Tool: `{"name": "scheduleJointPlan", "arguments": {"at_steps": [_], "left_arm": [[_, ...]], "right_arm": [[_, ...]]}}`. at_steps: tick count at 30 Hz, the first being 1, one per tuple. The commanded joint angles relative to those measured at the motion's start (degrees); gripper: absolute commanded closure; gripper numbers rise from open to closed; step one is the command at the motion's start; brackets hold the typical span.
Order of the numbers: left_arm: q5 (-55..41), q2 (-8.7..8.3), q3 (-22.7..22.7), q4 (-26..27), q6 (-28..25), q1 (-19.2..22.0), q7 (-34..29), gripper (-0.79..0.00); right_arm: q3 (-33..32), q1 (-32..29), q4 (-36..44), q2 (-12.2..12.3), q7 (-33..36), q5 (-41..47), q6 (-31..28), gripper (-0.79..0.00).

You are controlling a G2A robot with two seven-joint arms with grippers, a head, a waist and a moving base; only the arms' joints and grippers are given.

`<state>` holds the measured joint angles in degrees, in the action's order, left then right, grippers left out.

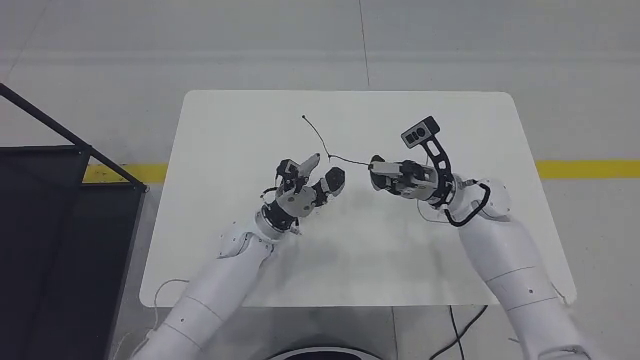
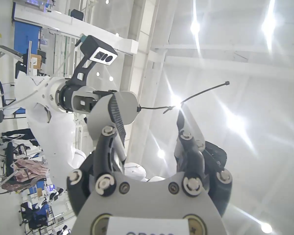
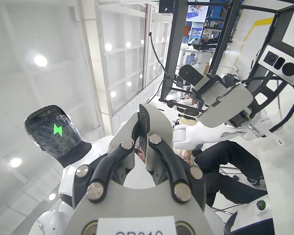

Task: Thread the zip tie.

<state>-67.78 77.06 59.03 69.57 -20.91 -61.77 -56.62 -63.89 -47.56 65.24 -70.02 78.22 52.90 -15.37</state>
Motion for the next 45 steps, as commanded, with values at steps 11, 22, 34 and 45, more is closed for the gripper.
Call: {"name": "scheduleJointPlan", "arguments": {"at_steps": [11,22,34,45], "left_arm": [[-1.62,1.39,0.05,-0.9,-0.92,0.53,0.12,-0.311],[-2.69,2.01,1.52,-0.49,-0.67,-0.42,-1.75,-0.286],[-3.07,2.82,2.42,-0.78,0.02,-0.38,-1.18,-0.234],[-2.5,3.48,3.05,-0.62,0.13,-0.44,-1.61,-0.172]], "right_arm": [[0.41,0.76,-1.21,-0.5,-0.19,-0.78,0.49,0.0],[0.36,1.11,-1.9,-0.92,-1.47,-1.07,0.81,0.0],[0.05,1.08,-1.9,-1.15,-1.45,-1.95,0.65,0.0],[-0.34,0.87,-1.74,-1.28,-1.57,-2.79,0.57,0.0]]}}
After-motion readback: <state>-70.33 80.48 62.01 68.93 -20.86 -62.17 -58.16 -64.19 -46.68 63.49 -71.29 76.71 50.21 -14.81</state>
